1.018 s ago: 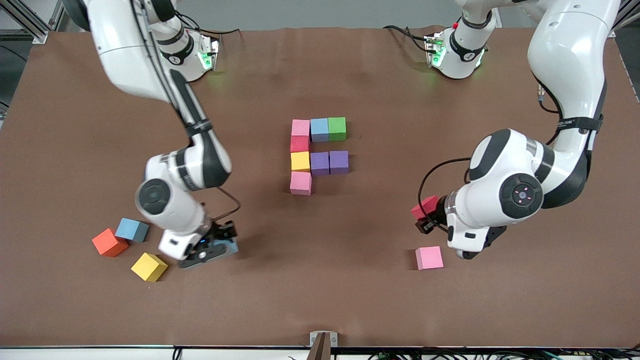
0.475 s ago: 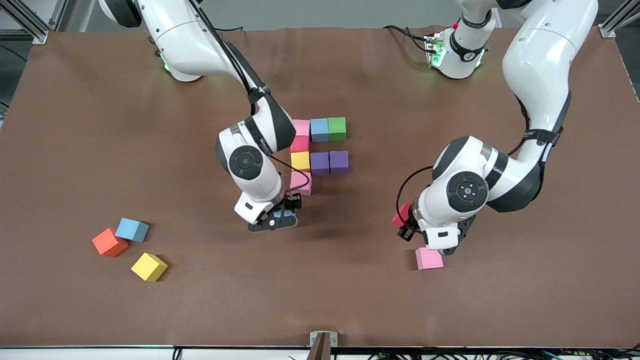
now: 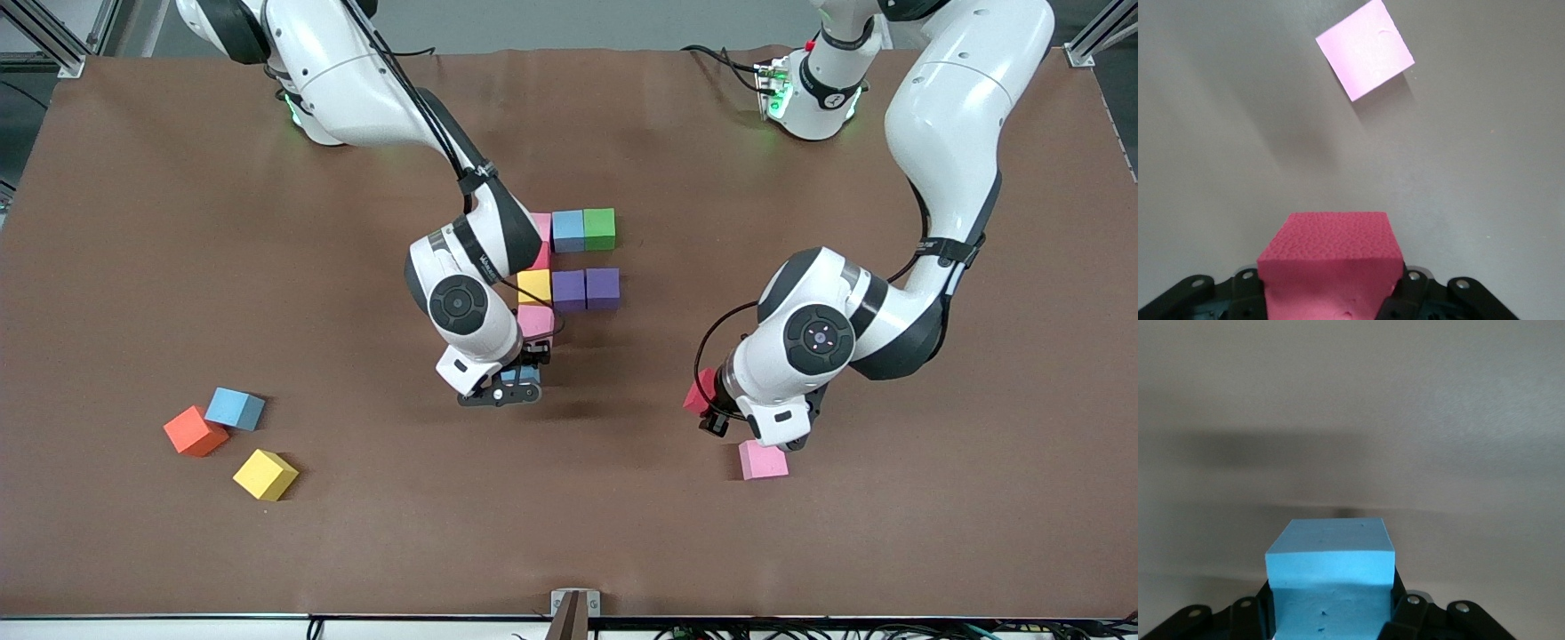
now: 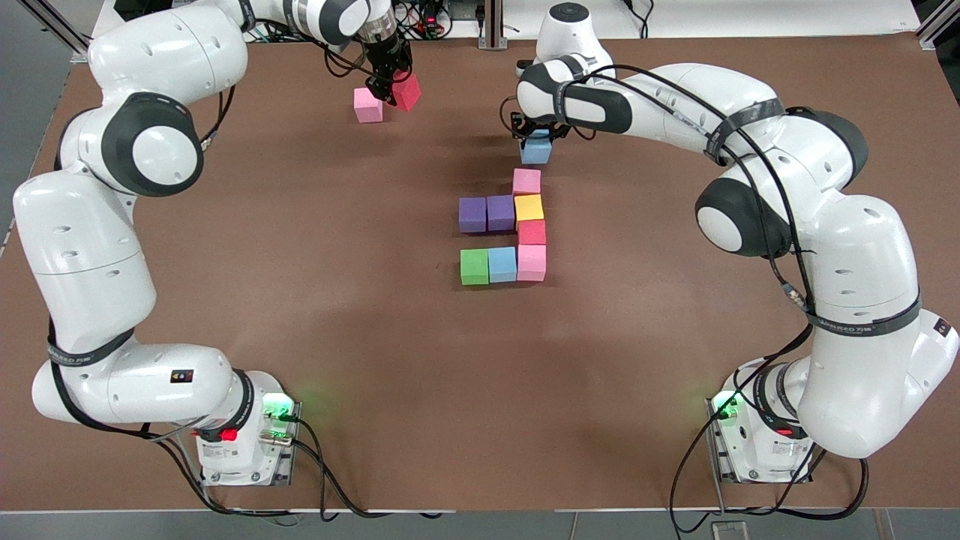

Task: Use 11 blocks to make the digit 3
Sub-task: 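Carry the light blue cube to the cube column with the right gripper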

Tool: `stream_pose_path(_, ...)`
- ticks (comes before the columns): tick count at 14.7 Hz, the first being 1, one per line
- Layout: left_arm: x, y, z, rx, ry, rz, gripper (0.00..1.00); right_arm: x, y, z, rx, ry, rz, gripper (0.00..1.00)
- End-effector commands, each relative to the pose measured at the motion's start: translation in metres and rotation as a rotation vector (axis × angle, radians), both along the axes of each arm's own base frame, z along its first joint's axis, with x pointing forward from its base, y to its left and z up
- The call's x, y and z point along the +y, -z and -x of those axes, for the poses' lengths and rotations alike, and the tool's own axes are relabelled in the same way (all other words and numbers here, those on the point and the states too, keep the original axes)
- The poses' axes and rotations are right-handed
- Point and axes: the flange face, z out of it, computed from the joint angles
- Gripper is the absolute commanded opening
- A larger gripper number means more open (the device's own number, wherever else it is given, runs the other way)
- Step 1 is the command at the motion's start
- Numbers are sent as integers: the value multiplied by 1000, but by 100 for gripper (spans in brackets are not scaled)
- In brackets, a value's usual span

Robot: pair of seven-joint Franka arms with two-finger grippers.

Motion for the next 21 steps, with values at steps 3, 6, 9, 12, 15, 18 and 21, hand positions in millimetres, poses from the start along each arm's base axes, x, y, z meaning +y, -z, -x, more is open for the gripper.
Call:
stream_pose_path(3,-9,7,4,-10,-33,-4,7,19,4,4,13,44,-8,19)
stream_pose_path(6,-14,14,6,-2,-35,-3,7,19,9,6,17,43,4,19)
stream_pose_path(9,-17,17,7,-1,-16,-2,7,19,12,6,20,44,8,19)
stream_pose_path(12,-17,16,7,-4,5,-1,8,18,15,7,25,45,12,19)
stream_pose_path(15,-19,18,6,-4,9,5,8,21,19,11,31,53,17,19)
stream_pose_path(18,-24,17,9,-6,5,9,8,25,23,15,33,65,29,19)
stream_pose_path(21,-25,18,9,-6,1,9,7,21,27,16,47,67,43,21)
